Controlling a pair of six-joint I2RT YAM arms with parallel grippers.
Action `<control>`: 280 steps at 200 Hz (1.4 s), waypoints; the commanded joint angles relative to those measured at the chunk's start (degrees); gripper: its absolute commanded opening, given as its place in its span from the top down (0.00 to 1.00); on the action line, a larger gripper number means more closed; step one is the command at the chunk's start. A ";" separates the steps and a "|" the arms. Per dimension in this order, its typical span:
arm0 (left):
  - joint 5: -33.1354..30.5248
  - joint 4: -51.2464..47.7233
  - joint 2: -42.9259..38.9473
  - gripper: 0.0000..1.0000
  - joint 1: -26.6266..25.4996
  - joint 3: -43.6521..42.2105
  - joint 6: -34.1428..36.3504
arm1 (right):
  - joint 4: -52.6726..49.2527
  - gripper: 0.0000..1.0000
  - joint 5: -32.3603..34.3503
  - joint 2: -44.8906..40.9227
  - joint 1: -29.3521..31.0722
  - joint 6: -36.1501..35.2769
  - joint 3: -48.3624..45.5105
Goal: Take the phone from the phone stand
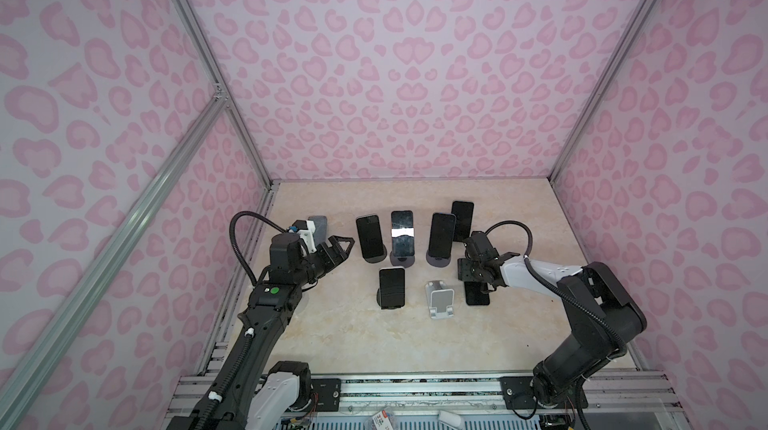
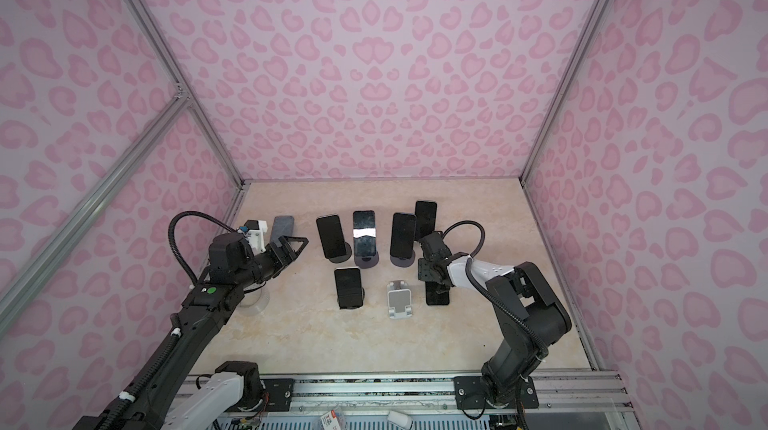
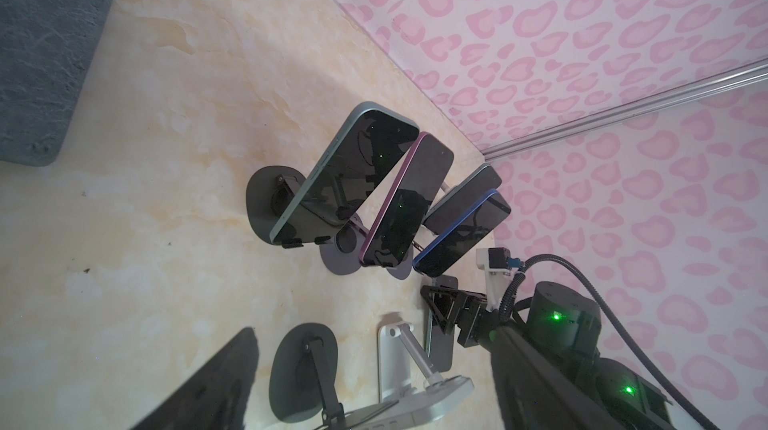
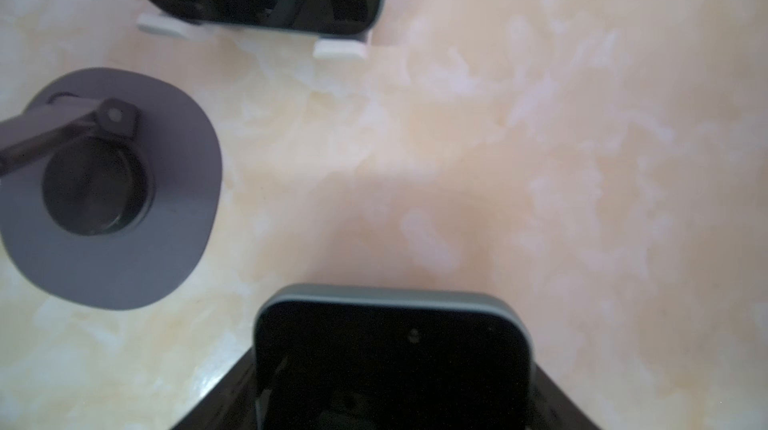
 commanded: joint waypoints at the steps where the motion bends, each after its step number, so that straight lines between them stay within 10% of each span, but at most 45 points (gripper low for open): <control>1: 0.63 0.60 0.17 0.10 0.05 0.21 0.40 | -5.12 0.24 -1.58 1.14 -0.05 -0.36 -0.70; 280: 0.58 -0.54 -0.17 0.10 -0.27 1.57 0.15 | -18.87 0.10 7.24 -15.29 4.78 2.93 5.82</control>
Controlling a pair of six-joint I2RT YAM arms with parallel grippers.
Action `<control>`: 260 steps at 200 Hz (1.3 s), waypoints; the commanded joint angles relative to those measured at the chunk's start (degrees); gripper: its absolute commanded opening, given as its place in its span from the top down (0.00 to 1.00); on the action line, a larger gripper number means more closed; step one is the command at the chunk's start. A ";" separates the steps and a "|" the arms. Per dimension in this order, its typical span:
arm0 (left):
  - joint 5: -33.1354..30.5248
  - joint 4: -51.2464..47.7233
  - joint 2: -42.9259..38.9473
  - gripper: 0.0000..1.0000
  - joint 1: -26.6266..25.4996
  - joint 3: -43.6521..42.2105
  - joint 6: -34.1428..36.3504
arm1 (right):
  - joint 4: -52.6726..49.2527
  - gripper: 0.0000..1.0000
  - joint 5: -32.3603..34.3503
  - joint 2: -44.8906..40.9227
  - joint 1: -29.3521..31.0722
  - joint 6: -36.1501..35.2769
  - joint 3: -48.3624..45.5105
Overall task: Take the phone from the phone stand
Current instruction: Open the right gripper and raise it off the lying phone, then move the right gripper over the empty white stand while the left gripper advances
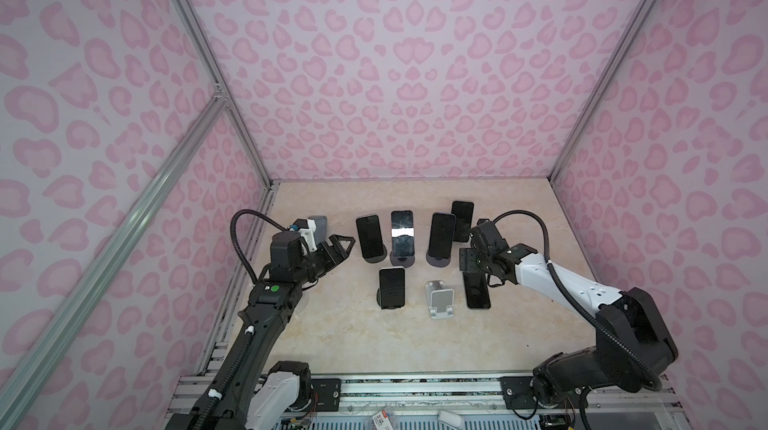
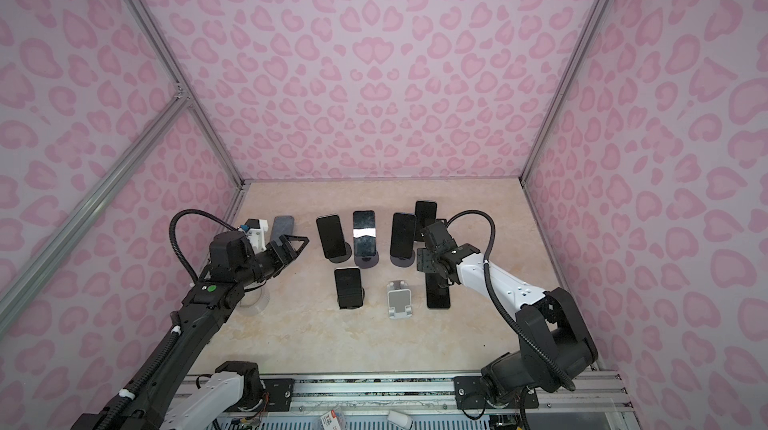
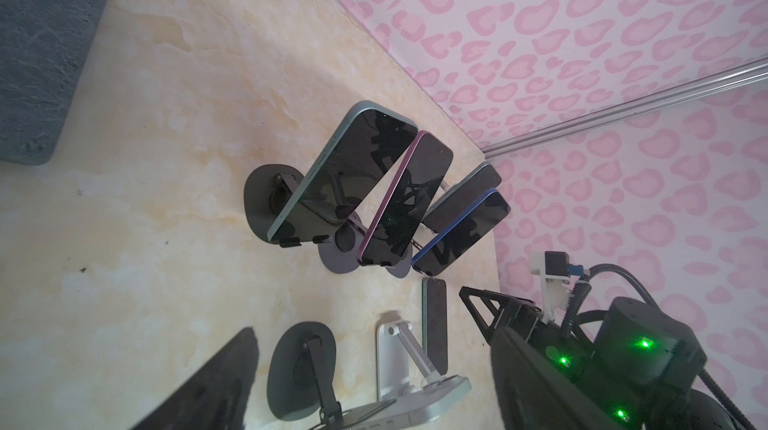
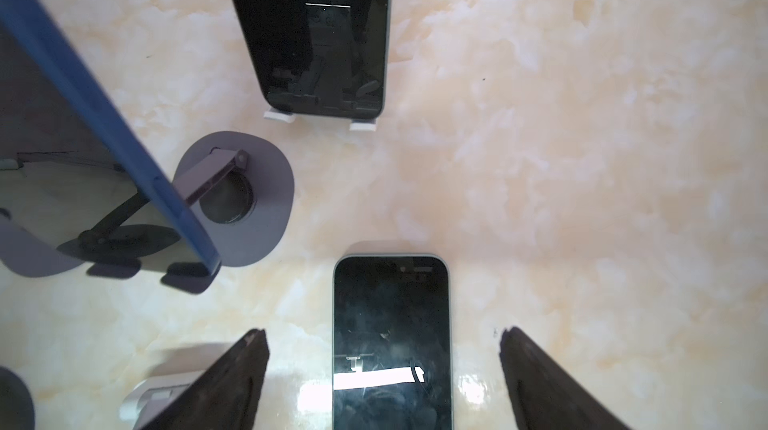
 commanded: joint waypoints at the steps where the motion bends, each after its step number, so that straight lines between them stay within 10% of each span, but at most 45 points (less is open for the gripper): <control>1: 0.56 0.29 -0.70 0.10 0.07 0.61 0.14 | -4.65 0.10 4.26 -2.75 2.04 1.84 -0.41; 97: -0.97 0.35 -4.18 0.10 -0.10 -2.76 -1.98 | -12.24 0.08 9.63 -24.26 17.74 15.16 -4.77; 165: -1.29 2.85 -7.23 0.10 -4.38 -8.85 -3.27 | -10.05 0.05 12.13 -16.52 32.41 21.92 -1.34; 260: -3.46 4.37 -12.35 0.07 -13.81 -11.59 -3.91 | -1.81 0.02 14.54 -8.29 33.39 24.64 -3.56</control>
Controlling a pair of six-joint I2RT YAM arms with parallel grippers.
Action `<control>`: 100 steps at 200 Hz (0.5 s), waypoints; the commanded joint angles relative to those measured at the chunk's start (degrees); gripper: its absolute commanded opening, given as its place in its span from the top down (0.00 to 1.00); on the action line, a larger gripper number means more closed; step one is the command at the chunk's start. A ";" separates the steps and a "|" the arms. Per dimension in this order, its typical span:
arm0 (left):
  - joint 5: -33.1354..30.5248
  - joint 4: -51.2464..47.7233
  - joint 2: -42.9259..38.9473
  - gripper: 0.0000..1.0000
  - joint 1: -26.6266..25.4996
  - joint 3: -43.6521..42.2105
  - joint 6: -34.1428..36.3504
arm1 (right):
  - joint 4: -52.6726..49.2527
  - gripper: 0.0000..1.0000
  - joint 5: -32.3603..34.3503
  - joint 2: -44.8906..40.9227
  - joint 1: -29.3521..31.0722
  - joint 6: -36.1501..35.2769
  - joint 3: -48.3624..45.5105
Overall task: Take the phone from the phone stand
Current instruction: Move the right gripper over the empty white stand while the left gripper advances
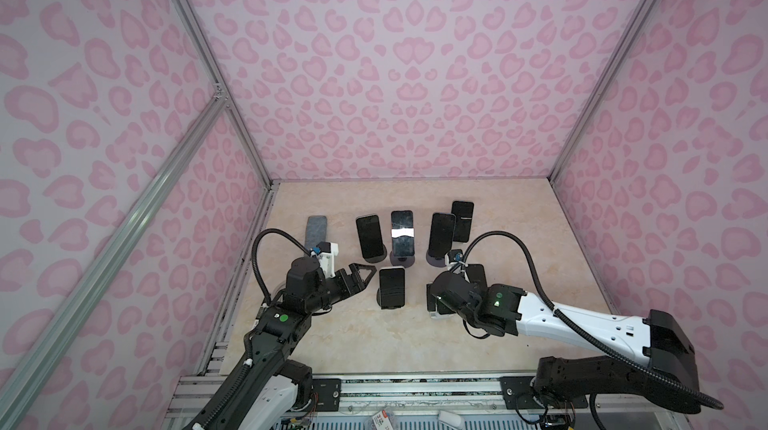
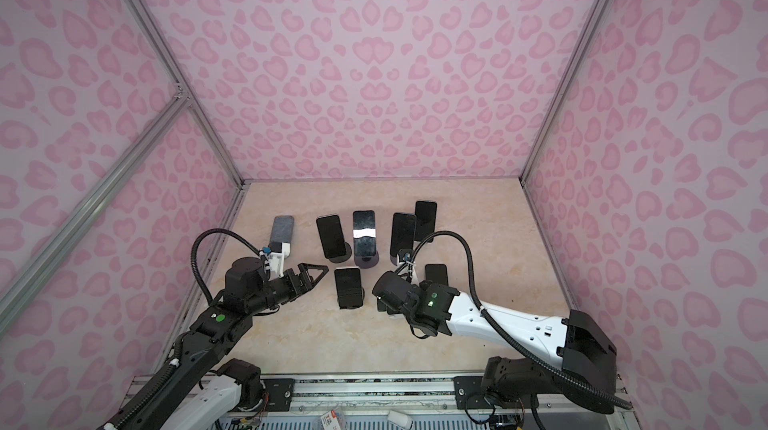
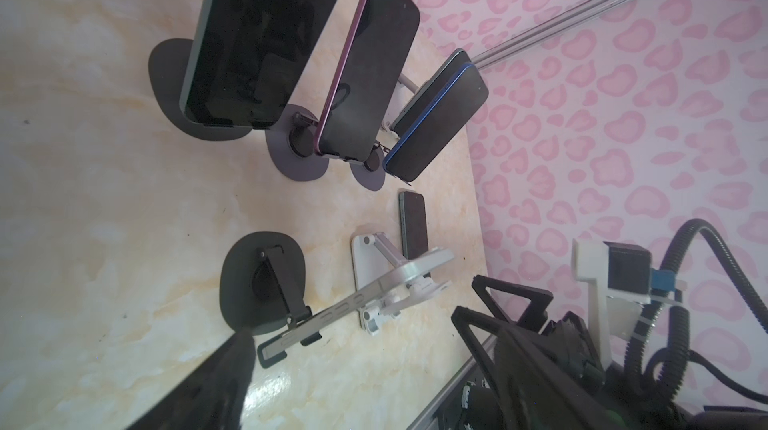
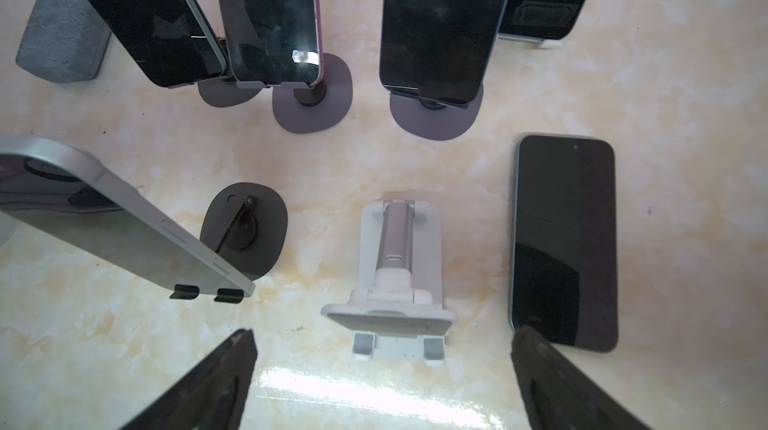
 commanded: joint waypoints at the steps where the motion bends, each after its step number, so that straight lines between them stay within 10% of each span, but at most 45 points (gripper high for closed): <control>1: -1.90 2.36 -0.75 0.07 -0.26 -0.36 0.13 | 3.67 0.02 1.02 1.02 -0.38 0.62 -1.16; 100: -2.53 2.11 4.03 0.07 -0.35 1.67 1.33 | 1.88 0.17 2.25 12.34 -1.09 2.70 2.46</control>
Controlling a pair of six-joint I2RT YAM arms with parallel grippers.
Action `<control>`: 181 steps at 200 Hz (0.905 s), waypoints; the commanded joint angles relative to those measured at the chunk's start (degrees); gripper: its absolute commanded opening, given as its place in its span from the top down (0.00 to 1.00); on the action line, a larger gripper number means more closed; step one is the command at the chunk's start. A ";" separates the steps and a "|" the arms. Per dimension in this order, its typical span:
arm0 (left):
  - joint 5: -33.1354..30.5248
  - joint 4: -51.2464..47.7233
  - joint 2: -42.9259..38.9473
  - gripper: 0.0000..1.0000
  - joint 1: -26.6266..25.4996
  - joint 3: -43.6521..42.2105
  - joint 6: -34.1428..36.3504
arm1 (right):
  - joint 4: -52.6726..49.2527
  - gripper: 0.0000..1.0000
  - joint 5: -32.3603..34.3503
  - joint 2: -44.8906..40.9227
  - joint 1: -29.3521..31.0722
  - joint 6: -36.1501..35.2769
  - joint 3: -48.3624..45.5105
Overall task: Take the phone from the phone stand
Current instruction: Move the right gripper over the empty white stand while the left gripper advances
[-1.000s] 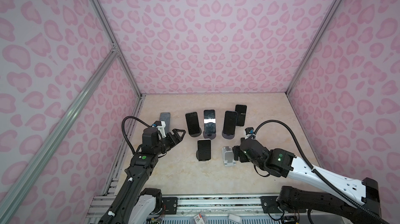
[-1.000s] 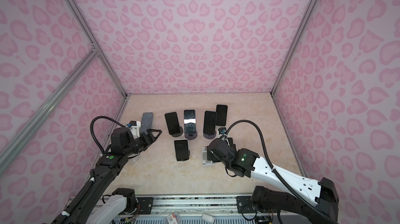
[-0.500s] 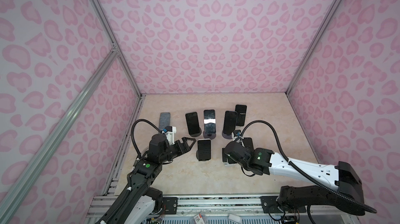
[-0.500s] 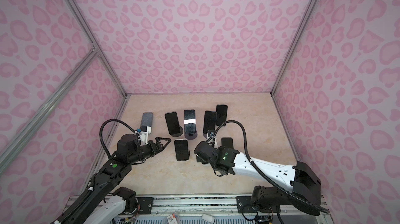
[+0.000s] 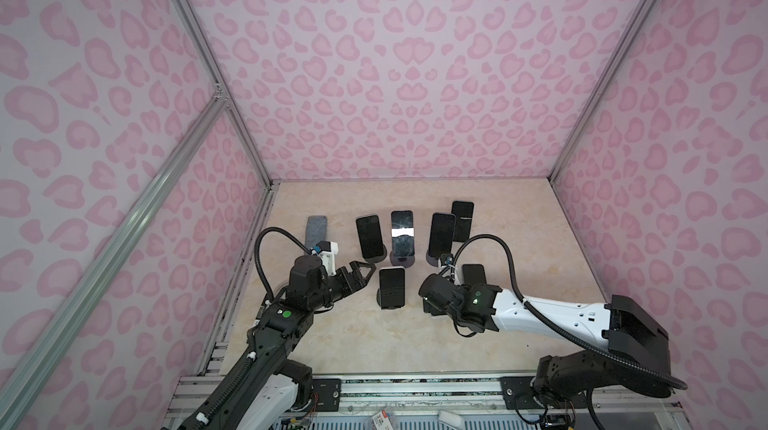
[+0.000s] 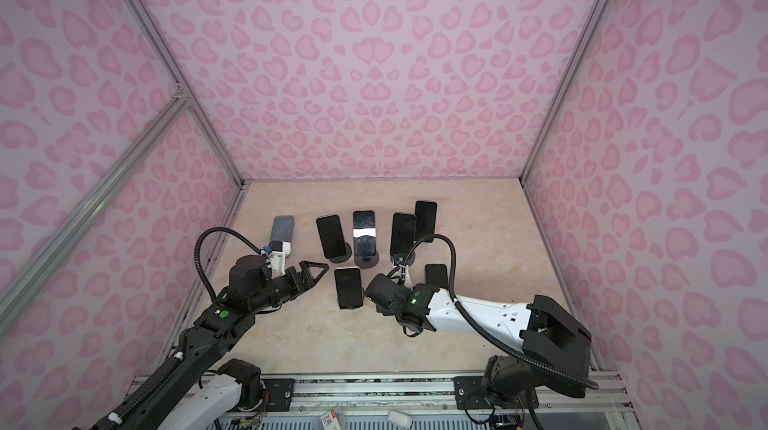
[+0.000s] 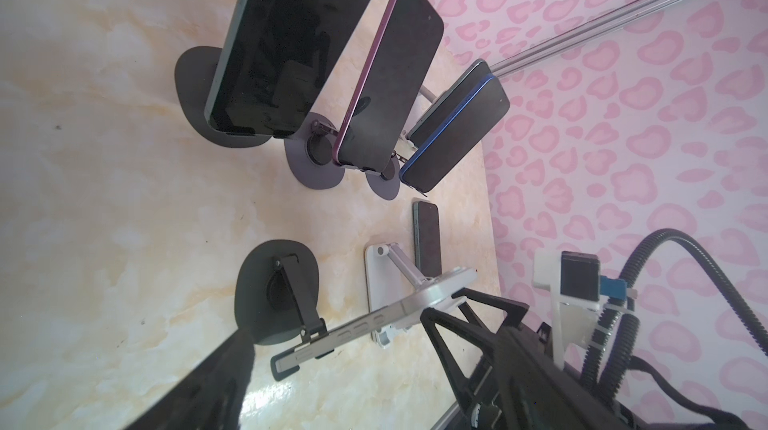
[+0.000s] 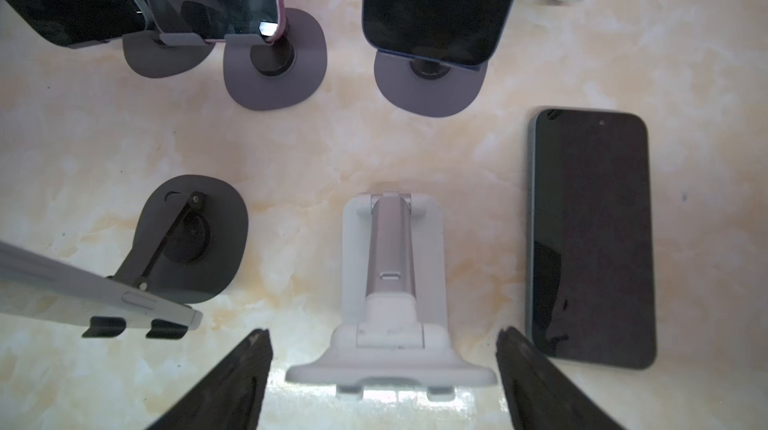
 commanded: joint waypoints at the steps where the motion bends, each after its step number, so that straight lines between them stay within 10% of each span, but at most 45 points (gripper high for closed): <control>1: -0.61 1.35 0.65 0.07 -0.02 1.05 1.50 | -1.05 0.18 1.84 2.42 -0.07 1.05 1.47; 181: -1.05 0.41 6.12 0.07 -0.07 6.84 3.89 | 0.00 0.38 6.20 -3.79 -1.07 -2.21 -2.30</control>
